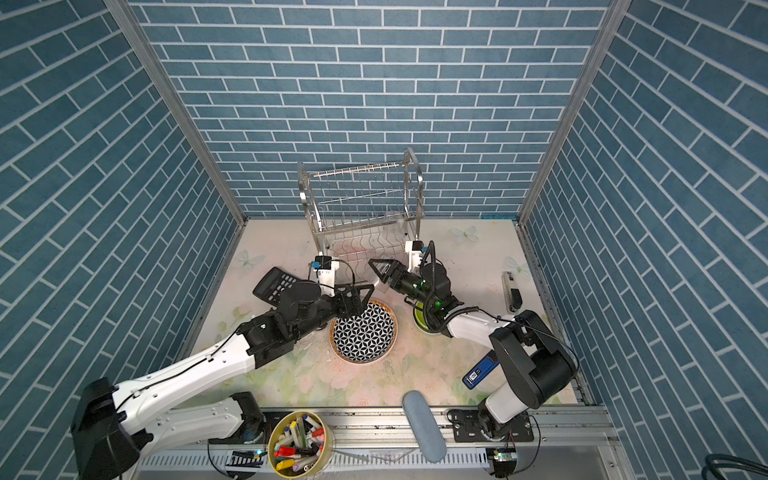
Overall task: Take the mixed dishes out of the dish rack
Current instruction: 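Grip the clear cup with the left gripper while the right gripper holds it, then carry the cup down with the left gripper while the right opens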
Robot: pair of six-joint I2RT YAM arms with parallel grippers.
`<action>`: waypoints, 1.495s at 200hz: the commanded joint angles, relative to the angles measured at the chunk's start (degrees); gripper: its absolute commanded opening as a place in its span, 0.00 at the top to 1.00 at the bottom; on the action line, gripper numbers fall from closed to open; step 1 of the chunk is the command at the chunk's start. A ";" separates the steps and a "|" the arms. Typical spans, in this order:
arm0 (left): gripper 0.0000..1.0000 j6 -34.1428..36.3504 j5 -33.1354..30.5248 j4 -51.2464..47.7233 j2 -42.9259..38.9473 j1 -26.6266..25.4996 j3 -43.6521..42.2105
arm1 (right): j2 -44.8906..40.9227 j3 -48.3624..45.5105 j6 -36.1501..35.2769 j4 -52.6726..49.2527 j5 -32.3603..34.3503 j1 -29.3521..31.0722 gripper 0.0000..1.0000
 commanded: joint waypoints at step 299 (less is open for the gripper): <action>1.00 7.35 -2.50 3.70 12.69 -0.40 14.50 | 8.19 5.07 18.54 23.78 -5.94 -0.31 0.43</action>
